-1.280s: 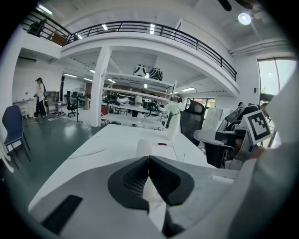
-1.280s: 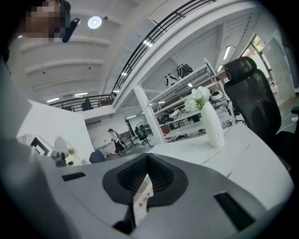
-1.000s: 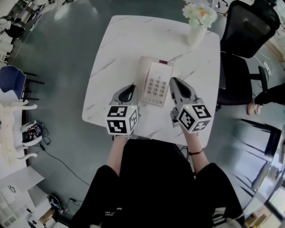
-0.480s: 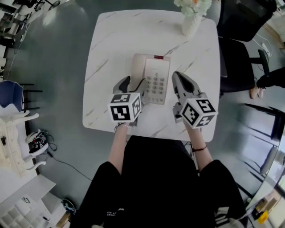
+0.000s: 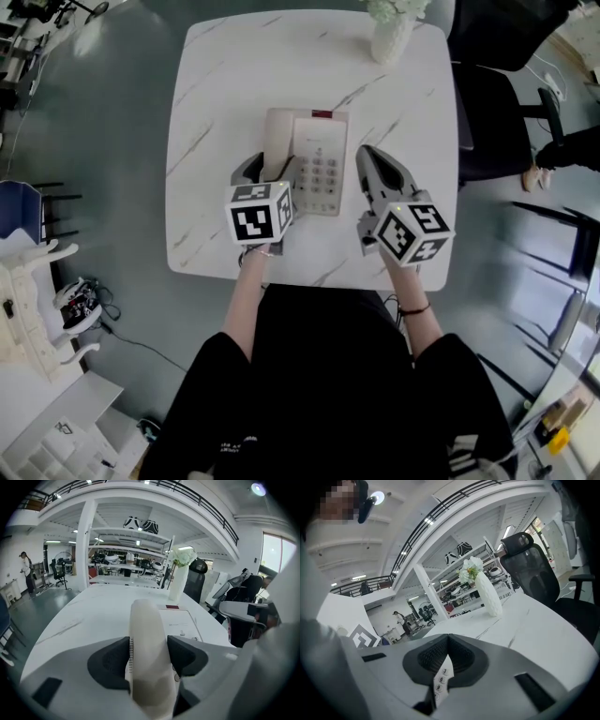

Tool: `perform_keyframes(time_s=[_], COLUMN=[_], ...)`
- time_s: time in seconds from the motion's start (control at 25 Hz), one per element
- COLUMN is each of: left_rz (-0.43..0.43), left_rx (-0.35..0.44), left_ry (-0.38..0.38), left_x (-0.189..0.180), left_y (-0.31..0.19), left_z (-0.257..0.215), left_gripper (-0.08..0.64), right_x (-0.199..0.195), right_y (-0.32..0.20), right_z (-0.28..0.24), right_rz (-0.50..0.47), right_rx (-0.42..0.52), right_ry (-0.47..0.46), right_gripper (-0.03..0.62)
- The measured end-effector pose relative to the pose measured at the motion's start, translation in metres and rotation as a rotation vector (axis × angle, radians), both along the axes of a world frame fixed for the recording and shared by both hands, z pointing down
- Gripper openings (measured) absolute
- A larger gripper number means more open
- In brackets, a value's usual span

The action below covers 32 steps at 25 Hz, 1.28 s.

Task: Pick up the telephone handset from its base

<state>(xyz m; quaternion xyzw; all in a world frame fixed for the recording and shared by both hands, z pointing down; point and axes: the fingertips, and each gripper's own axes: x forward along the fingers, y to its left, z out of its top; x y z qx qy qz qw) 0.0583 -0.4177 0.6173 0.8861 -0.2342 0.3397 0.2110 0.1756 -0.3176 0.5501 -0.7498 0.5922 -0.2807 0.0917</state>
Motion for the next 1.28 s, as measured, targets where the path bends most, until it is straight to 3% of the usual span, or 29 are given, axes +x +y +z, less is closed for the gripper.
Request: perform_keyframes(time_s=[0.44,1.28], left_rz=[-0.019,-0.06], left_rx=[0.008,-0.037], left_ry=[-0.023,0.119], left_x=[0.001,-0.017], left_y=[-0.001,0.007], left_z=[0.003,-0.023], left_gripper=[0.219,0.207], right_x=[-0.001,-0.015], right_y=[-0.001,0.01], right_z=[-0.001,-0.021], right_rz=[0.018,0.006], right_rx=[0.011,0.004], right_ry=[-0.007,0.038], right_gripper=[-0.009,-0.009])
